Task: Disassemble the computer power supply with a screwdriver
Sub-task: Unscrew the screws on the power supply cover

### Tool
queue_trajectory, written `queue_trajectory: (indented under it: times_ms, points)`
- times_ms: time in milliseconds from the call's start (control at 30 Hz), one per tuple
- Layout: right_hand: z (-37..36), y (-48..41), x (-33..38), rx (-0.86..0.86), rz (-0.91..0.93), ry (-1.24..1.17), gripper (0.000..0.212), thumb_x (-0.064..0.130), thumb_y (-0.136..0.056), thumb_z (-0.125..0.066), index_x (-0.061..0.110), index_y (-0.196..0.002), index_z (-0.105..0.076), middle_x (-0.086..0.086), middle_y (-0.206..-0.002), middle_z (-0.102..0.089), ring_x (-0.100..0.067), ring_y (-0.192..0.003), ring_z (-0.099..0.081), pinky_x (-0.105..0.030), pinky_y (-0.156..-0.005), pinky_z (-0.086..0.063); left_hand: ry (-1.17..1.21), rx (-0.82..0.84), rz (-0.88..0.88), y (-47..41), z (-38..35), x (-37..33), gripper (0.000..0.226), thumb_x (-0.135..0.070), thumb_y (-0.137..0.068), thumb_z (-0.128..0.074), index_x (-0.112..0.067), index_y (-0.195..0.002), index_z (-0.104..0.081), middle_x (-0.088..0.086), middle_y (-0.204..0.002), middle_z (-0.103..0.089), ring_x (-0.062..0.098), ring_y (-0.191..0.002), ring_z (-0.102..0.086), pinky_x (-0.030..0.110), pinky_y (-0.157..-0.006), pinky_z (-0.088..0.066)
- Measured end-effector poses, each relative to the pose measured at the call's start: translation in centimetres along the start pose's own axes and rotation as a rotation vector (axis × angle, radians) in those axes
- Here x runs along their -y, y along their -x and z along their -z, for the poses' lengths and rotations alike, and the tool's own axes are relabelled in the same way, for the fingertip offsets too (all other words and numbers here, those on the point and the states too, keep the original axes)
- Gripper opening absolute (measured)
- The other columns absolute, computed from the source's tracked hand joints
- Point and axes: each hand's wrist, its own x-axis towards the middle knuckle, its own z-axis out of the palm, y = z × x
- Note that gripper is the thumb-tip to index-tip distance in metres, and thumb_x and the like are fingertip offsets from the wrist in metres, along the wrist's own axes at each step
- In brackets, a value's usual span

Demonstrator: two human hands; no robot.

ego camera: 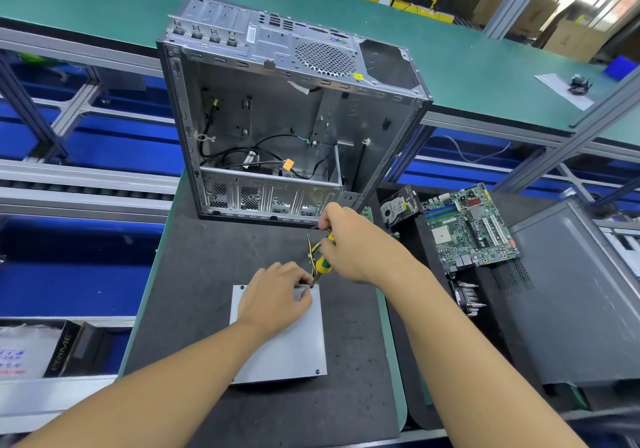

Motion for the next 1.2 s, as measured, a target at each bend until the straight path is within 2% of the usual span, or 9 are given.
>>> queue_trajectory:
  times_ms: [67, 200, 300, 400, 533, 633, 833, 1033, 1200]
  points:
    - [0.2, 0.1, -0.1, 0.034, 0.020, -0.012, 0.019, 0.014, -0.092, -0.049, 0.024, -0.107, -0.043, 0.003, -0.108, -0.046, -0.021, -0.084, -0.048, -0.033, -0.062, -0.036, -0.013, 0.006, 0.000, -0.1, -0.1, 0.0, 0.017, -0.038, -0.084, -0.052, -0.037, -0.093, -0.066, -0.024, -0.097, -0.063, 0.005, -0.089, -0.053, 0.027, -0.080, -0.038]
    - [0.3, 0.1, 0.2, 0.115, 0.021, 0.001, 0.030, 0.010, -0.085, -0.055, 0.026, -0.107, -0.043, 0.006, -0.109, -0.040, -0.022, -0.104, -0.037, -0.036, -0.073, -0.042, -0.003, 0.006, 0.010, -0.1, 0.0, 0.0, 0.013, -0.037, -0.084, -0.054, -0.037, -0.091, -0.065, -0.023, -0.096, -0.064, 0.005, -0.090, -0.054, 0.028, -0.080, -0.038]
    - [-0.1, 0.2, 0.2, 0.040, 0.022, 0.099, 0.024, 0.028, -0.091, -0.056, 0.022, -0.111, -0.043, 0.003, -0.109, -0.040, -0.027, -0.103, -0.046, -0.039, -0.073, -0.041, -0.009, 0.008, 0.014, -0.1, -0.1, 0.0, 0.014, -0.038, -0.084, -0.052, -0.037, -0.091, -0.064, -0.023, -0.096, -0.064, 0.005, -0.091, -0.054, 0.028, -0.082, -0.039]
    - [-0.4, 0.2, 0.1, -0.058, -0.005, 0.156, 0.035, 0.049, -0.100, -0.041, 0.018, -0.117, -0.042, -0.001, -0.113, -0.047, -0.032, -0.095, -0.056, -0.041, -0.075, -0.045, -0.003, 0.011, 0.014, -0.1, -0.1, 0.0, 0.015, -0.039, -0.083, -0.050, -0.038, -0.091, -0.063, -0.024, -0.096, -0.063, 0.004, -0.091, -0.054, 0.029, -0.083, -0.040]
    - [-0.7, 0.1, -0.1, -0.101, 0.021, 0.082, 0.013, 0.029, -0.103, -0.040, 0.017, -0.107, -0.043, -0.004, -0.105, -0.050, -0.032, -0.087, -0.057, -0.046, -0.079, -0.050, -0.005, 0.005, 0.005, -0.1, -0.1, 0.0, 0.017, -0.039, -0.084, -0.050, -0.038, -0.093, -0.065, -0.023, -0.096, -0.063, 0.004, -0.090, -0.054, 0.028, -0.083, -0.040]
    - [-0.6, 0.0, -0.3, -0.064, 0.027, 0.040, 0.010, 0.017, -0.097, -0.044, 0.021, -0.106, -0.044, -0.001, -0.107, -0.048, -0.027, -0.087, -0.053, -0.037, -0.069, -0.041, -0.009, 0.009, 0.012, -0.1, -0.1, 0.0, 0.018, -0.038, -0.083, -0.050, -0.038, -0.092, -0.065, -0.024, -0.096, -0.063, 0.003, -0.090, -0.054, 0.028, -0.083, -0.041]
    - [-0.3, 0.2, -0.2, 0.046, 0.042, 0.029, 0.023, 0.019, -0.085, -0.053, 0.023, -0.106, -0.046, 0.005, -0.103, -0.039, -0.023, -0.099, -0.038, -0.035, -0.071, -0.035, 0.003, -0.001, 0.016, -0.1, -0.1, 0.0, 0.014, -0.037, -0.083, -0.052, -0.038, -0.089, -0.065, -0.023, -0.095, -0.064, 0.004, -0.090, -0.054, 0.029, -0.082, -0.041]
    - [-0.7, 0.4, -0.1, -0.127, 0.012, 0.218, 0.029, 0.046, -0.102, -0.039, 0.019, -0.113, -0.041, -0.002, -0.108, -0.049, -0.034, -0.090, -0.057, -0.042, -0.074, -0.044, 0.005, 0.006, 0.011, -0.2, -0.1, 0.0, 0.017, -0.037, -0.082, -0.052, -0.038, -0.092, -0.066, -0.023, -0.094, -0.064, 0.004, -0.090, -0.055, 0.029, -0.082, -0.040]
    - [-0.7, 0.3, -0.2, -0.101, 0.056, 0.137, 0.015, 0.024, -0.099, -0.043, 0.021, -0.113, -0.041, -0.002, -0.111, -0.049, -0.032, -0.087, -0.055, -0.038, -0.070, -0.042, 0.007, 0.004, 0.013, -0.1, -0.1, 0.1, 0.020, -0.038, -0.081, -0.049, -0.038, -0.091, -0.066, -0.023, -0.095, -0.064, 0.004, -0.089, -0.055, 0.028, -0.081, -0.040]
